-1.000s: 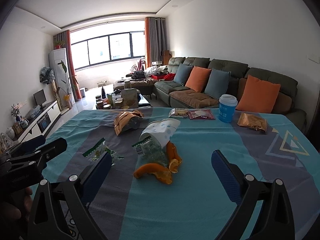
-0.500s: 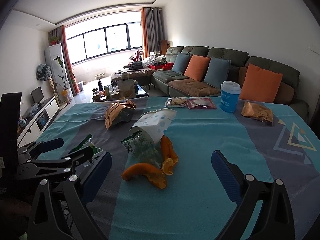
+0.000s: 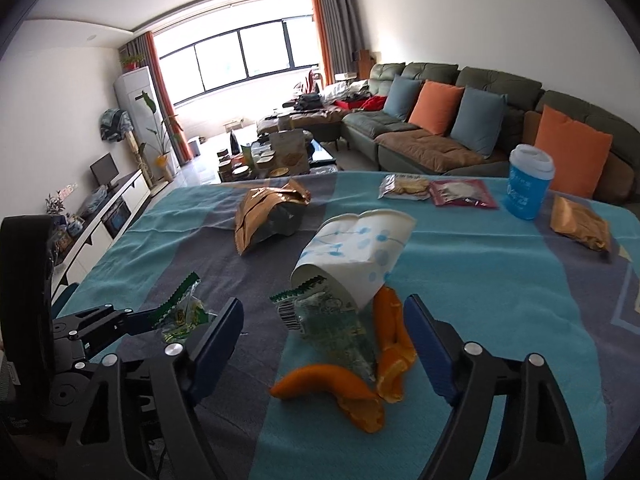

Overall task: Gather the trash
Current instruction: 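Grasp the green snack bag with the left tool while the right tool grasps a green wrapper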

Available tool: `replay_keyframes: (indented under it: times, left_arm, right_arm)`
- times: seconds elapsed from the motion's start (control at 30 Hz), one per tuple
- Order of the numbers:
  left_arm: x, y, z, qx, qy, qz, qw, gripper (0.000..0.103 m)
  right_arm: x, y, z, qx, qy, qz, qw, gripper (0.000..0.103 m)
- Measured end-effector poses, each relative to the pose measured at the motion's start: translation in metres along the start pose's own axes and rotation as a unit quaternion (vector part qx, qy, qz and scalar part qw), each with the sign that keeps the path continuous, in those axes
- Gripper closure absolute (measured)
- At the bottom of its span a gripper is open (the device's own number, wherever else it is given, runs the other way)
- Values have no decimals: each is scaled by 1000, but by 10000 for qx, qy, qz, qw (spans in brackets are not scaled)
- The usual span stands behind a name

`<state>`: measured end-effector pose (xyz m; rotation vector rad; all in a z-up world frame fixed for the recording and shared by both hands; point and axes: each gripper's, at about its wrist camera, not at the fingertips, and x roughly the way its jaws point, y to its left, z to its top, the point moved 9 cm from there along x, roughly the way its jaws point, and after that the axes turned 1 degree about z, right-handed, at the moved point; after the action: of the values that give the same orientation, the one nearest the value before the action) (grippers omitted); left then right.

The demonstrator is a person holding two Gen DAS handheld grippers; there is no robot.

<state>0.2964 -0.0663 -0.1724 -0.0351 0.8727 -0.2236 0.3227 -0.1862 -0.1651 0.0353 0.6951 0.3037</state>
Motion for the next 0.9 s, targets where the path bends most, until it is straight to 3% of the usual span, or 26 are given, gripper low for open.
replay_keyframes:
  times: [0.37, 0.5, 0.63, 0.7, 0.73, 0.9]
  left_arm:
    - [2, -2, 1, -113, 15, -321, 9994, 48]
    - [2, -2, 1, -144, -16, -375, 9992, 52]
    - [0, 0, 0, -213, -72, -447, 9987, 56]
    - [0, -1, 0, -236, -78, -475, 9986, 57]
    - [-1, -1, 1, -249, -83, -481, 9985, 64]
    - [-3, 0, 0, -261, -141, -495, 9983, 64]
  right_arm:
    - [21, 0, -5, 60, 404, 266, 9988, 41]
    - [25, 1, -6, 68, 526, 344, 9980, 51]
    - [26, 1, -9, -2, 619, 313, 9976, 71]
    - [26, 4, -10, -55, 662, 334, 9972, 74]
    - [26, 5, -11, -73, 670, 334, 9972, 76]
    - [22, 8, -11, -105, 626, 358, 9973, 83]
